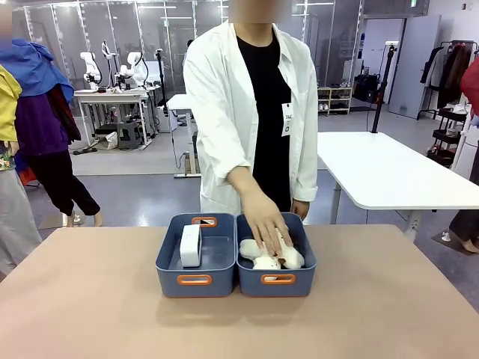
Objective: Sort the digital clocks into the basket.
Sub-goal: Pick up the Digital clock from the table and place it into the empty Plastic storage basket.
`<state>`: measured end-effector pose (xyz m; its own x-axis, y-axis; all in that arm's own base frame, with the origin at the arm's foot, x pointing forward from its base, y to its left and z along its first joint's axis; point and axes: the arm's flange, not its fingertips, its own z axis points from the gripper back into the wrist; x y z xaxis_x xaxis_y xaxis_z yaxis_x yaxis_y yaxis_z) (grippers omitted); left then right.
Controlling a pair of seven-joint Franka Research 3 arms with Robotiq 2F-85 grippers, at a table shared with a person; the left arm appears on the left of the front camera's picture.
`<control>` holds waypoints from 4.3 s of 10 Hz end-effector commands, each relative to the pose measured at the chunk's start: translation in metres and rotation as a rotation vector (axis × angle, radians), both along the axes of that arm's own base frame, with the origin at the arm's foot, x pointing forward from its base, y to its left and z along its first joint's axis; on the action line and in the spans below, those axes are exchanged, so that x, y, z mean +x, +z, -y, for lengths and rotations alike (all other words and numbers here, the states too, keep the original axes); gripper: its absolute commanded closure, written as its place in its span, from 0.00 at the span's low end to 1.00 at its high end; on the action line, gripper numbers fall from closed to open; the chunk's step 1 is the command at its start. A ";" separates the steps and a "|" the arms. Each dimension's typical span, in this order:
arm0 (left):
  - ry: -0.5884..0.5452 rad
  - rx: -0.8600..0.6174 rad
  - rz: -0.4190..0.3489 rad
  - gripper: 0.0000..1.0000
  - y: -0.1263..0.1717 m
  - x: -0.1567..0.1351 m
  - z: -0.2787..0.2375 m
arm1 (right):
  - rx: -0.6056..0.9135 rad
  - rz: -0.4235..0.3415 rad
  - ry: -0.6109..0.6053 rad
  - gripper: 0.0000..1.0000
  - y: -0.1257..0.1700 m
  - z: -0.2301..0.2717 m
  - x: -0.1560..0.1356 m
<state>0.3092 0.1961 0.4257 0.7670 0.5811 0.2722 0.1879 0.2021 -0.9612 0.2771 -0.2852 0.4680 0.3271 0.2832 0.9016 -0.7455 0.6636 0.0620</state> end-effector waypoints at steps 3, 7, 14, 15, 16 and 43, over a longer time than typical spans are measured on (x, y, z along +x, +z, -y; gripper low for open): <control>-0.008 -0.013 -0.006 0.00 0.004 -0.006 0.000 | -0.084 0.024 0.093 0.96 0.013 -0.031 0.009; -0.008 -0.013 -0.006 0.00 0.004 -0.006 0.000 | -0.125 0.003 0.171 0.96 0.014 -0.061 0.026; -0.008 -0.013 -0.006 0.00 0.004 -0.006 0.000 | -0.545 -0.078 0.546 0.96 0.068 -0.387 0.121; -0.008 -0.013 -0.006 0.00 0.004 -0.006 0.000 | -0.633 -0.095 0.632 0.96 0.061 -0.455 0.142; -0.008 -0.013 -0.006 0.00 0.004 -0.006 0.000 | -0.673 -0.111 0.696 0.96 0.054 -0.506 0.159; -0.008 -0.013 -0.006 0.00 0.004 -0.006 0.000 | -0.188 -0.671 -0.086 0.07 -0.086 -0.659 0.268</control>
